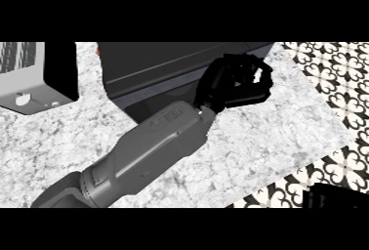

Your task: Pick up the milk, place it into the microwave and close the microwave

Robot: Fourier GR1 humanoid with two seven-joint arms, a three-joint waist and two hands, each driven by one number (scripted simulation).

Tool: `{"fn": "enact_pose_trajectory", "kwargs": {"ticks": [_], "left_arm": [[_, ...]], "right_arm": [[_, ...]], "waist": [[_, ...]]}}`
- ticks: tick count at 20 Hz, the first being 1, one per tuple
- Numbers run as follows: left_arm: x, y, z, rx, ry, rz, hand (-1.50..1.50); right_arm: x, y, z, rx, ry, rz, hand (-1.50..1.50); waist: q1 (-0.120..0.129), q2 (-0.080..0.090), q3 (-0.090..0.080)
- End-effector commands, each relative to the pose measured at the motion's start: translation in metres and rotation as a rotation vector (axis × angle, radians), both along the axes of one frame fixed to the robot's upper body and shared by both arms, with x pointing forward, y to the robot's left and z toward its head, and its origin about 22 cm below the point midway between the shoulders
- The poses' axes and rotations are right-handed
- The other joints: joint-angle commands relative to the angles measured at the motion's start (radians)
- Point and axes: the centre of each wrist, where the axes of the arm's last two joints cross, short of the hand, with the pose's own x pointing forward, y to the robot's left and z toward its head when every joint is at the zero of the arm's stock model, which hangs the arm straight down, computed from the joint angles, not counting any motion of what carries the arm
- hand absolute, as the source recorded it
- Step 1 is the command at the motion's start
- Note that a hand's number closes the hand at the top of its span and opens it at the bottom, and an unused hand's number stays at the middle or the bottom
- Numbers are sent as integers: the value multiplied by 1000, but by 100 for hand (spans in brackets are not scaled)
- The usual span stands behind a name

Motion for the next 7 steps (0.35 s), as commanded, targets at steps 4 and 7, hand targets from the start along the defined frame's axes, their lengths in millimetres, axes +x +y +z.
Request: {"fn": "enact_pose_trajectory", "kwargs": {"ticks": [4,7], "left_arm": [[18,54,-70,11,205,201,150],[18,53,-73,2,196,174,150]], "right_arm": [[-21,14,-1,25,4,-3,150],[-28,19,1,33,-6,-13,150]], "waist": [[43,19,-9],[49,15,-9]]}}
